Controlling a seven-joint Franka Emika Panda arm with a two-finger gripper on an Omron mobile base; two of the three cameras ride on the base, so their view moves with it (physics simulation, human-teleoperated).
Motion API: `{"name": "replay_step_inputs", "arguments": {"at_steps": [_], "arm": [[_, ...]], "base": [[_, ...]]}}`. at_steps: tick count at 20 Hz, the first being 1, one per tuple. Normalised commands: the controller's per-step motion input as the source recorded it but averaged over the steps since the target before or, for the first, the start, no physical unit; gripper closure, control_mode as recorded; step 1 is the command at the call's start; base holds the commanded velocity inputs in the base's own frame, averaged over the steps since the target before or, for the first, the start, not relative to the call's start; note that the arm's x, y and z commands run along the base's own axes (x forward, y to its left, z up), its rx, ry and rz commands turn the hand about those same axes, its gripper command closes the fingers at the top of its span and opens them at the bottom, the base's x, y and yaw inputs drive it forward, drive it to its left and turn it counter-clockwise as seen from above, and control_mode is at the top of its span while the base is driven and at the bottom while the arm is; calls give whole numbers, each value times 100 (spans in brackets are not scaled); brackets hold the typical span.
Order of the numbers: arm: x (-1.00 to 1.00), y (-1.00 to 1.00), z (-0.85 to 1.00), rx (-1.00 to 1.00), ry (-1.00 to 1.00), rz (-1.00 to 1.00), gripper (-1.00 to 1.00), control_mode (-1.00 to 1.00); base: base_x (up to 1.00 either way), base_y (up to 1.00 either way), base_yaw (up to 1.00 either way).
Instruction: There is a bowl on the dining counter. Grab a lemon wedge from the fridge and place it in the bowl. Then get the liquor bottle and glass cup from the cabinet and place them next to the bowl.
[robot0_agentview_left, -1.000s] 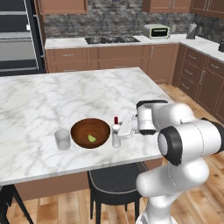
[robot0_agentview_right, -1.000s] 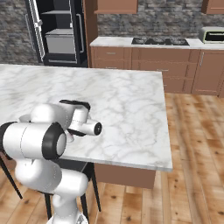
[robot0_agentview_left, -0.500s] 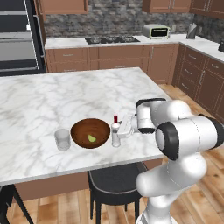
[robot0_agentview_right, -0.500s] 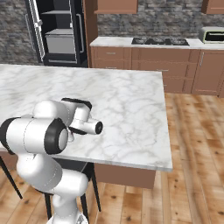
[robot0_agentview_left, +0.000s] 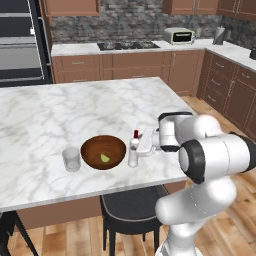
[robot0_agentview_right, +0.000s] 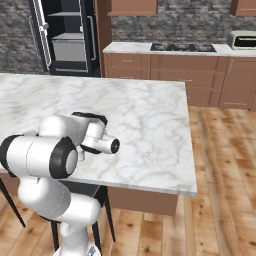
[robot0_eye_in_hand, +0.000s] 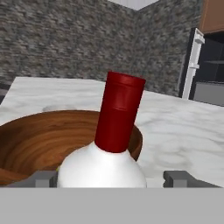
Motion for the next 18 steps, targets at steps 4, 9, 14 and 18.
{"name": "replay_step_inputs", "arguments": {"at_steps": [4, 9, 14, 18], "arm": [[-32, -23, 0, 0, -14, 0, -100, -100], [-30, -4, 1, 0, -14, 0, -100, -100], [0, 0, 1, 0, -9, 0, -100, -100], [-14, -1, 41, 0, -16, 0, -100, -100]], "base": [[0, 0, 0], [0, 0, 0], [0, 0, 0], [0, 0, 0]]}}
